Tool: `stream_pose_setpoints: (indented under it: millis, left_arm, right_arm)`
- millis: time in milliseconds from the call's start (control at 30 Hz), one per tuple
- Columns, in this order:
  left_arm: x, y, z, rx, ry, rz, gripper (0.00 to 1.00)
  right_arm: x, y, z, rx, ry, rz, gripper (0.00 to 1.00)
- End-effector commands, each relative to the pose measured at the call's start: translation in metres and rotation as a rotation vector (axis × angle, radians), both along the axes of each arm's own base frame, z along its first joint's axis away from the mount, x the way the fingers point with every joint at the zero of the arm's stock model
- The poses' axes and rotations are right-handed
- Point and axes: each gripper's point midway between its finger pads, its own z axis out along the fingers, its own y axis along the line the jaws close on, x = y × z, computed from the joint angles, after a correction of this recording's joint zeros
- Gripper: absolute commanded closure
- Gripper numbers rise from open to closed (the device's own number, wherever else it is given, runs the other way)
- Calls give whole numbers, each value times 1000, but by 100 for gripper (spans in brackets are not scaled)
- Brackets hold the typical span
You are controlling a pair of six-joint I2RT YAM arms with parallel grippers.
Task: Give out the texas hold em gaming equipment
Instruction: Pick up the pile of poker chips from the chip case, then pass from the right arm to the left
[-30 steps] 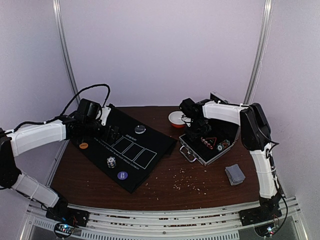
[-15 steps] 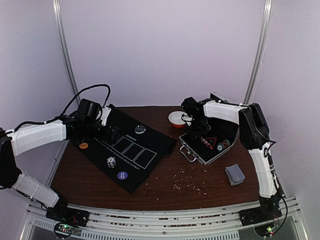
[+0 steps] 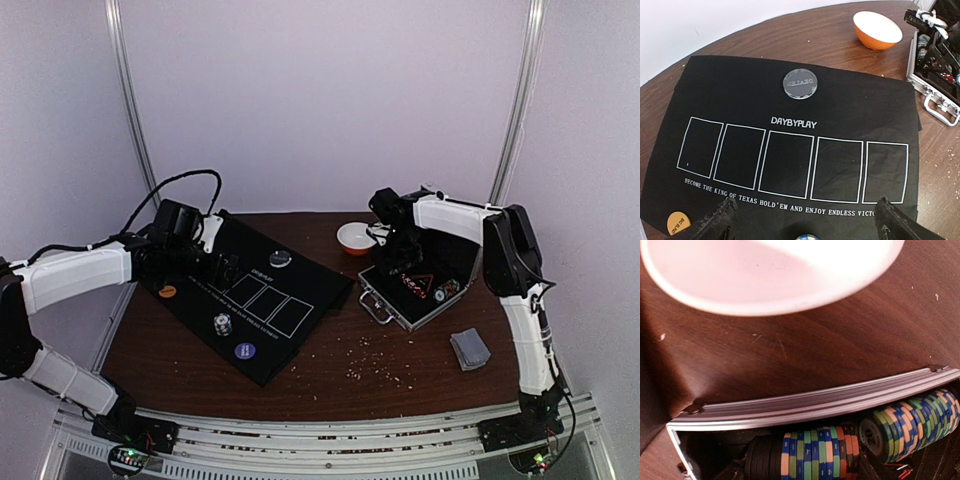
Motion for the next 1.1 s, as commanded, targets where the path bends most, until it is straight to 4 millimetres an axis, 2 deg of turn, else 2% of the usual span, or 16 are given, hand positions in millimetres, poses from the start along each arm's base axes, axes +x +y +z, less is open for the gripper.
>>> stream_pose_setpoints:
  millis: [0,167,233,333,400,500,567,700,767,900,1000,1067]
  left_arm:
    - [-3,-9,30,-79,-110,-70,3]
    - [-18,-25,60,-152,-213,-200,6]
    - [-28,-35,73,-148,-262,-274,9]
    - [-52,-62,87,-101,-348,-413,11]
    - [-78,-90,90,-26,-425,-542,11]
    - [-109,-121,84,74,-509,-706,5]
    - [-115,-131,76,88,-503,-752,2]
    - [-127,-151,56,162,-476,-853,2]
    - [-135,-158,47,176,-464,-897,2]
    - [-146,-164,37,154,-442,-944,2]
    - [-144,-164,37,161,-455,-934,2]
    - [-141,-164,38,168,-466,-917,4]
  right_arm:
    - [-12,14,69,143,-30,-35,100]
    - [-35,25,95,266,10,-22,100]
    - [-48,35,103,339,36,-6,100]
    - [-77,64,118,487,85,54,100]
    - [-99,87,131,587,104,95,100]
    - [-136,119,140,703,181,165,100]
    - [-158,137,143,745,215,201,100]
    - [-200,172,150,894,311,249,100]
    - [-214,183,152,942,340,262,100]
    - [-228,205,164,1054,357,279,100]
    - [-236,218,179,1159,390,277,100]
    - [-240,223,183,1191,408,278,100]
